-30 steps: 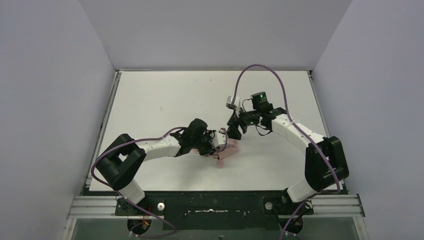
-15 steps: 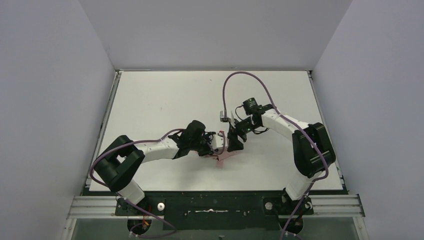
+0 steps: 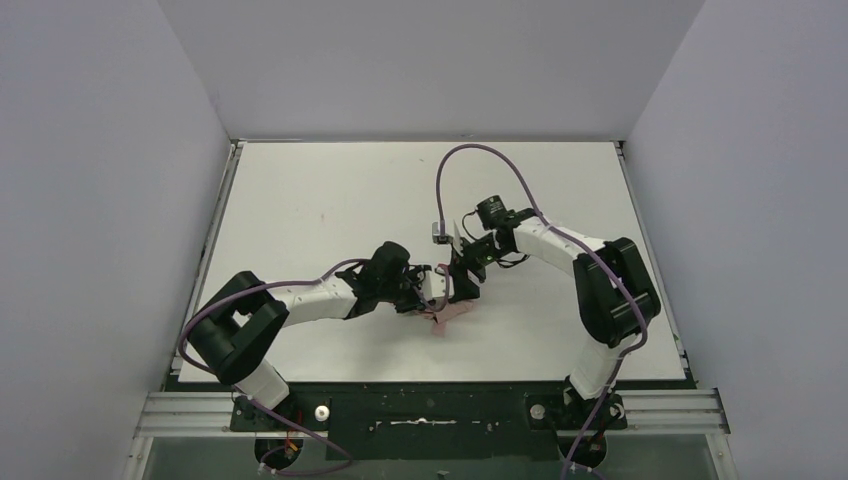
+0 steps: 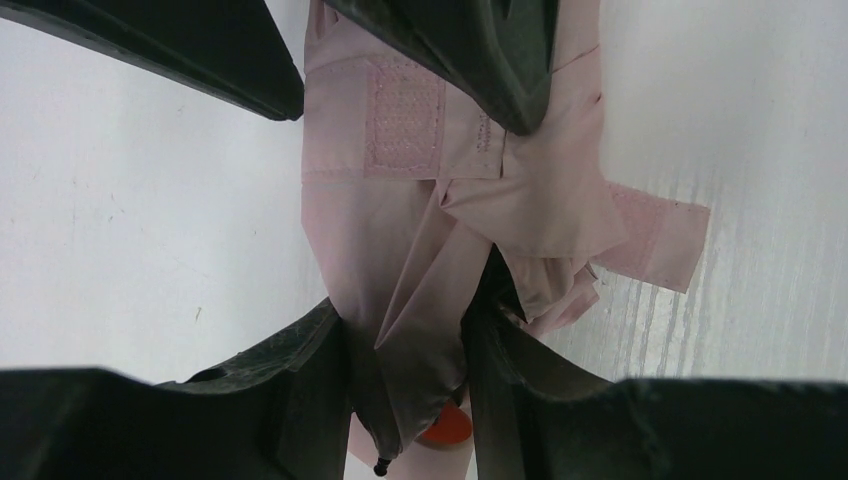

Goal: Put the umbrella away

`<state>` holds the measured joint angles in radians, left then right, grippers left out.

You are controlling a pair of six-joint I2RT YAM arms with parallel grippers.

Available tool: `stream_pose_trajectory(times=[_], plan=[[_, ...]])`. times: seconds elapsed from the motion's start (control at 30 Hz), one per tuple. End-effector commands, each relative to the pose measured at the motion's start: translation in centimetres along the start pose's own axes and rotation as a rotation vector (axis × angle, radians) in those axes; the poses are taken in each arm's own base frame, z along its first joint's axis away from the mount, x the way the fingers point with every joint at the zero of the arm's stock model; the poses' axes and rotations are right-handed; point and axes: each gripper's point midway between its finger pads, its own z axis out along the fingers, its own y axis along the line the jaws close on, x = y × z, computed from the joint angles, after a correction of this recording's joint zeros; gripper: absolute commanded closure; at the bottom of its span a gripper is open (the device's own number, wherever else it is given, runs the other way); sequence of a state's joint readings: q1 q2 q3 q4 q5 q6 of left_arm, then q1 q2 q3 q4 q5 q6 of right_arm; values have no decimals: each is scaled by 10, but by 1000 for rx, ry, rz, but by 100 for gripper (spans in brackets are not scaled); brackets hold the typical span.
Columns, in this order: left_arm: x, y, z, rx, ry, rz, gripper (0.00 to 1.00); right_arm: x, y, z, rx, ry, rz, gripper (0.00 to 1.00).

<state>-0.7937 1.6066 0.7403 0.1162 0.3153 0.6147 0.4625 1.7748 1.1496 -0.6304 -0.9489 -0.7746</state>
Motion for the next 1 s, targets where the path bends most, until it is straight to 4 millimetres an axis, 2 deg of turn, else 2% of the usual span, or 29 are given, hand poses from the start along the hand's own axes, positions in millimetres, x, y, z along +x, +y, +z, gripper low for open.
stream_pose_trajectory(times=[0.0,0.17,0.3,0.5,0.7,0.83,0.93,0.97], plan=[[-9,3,-5,-11,-38,24,100,-4,-14,6,35,0,-36,25],[-11,5,-8,-29,-42,23,100,2,-18,6,50,52,0,28],[-12,9,-11,-59,-47,14,100,17,-19,4,66,127,48,30],[-12,12,-10,-75,-36,-4,94,28,-20,2,112,180,134,31],[-16,23,-14,-138,-47,-25,73,38,-22,7,128,258,163,37],[-23,30,-20,-176,-63,-45,53,45,-23,7,139,284,171,47],[-37,32,-31,-197,-121,-63,34,46,-25,5,159,300,170,51],[-43,32,-35,-199,-150,-73,31,46,-26,4,172,307,166,52]])
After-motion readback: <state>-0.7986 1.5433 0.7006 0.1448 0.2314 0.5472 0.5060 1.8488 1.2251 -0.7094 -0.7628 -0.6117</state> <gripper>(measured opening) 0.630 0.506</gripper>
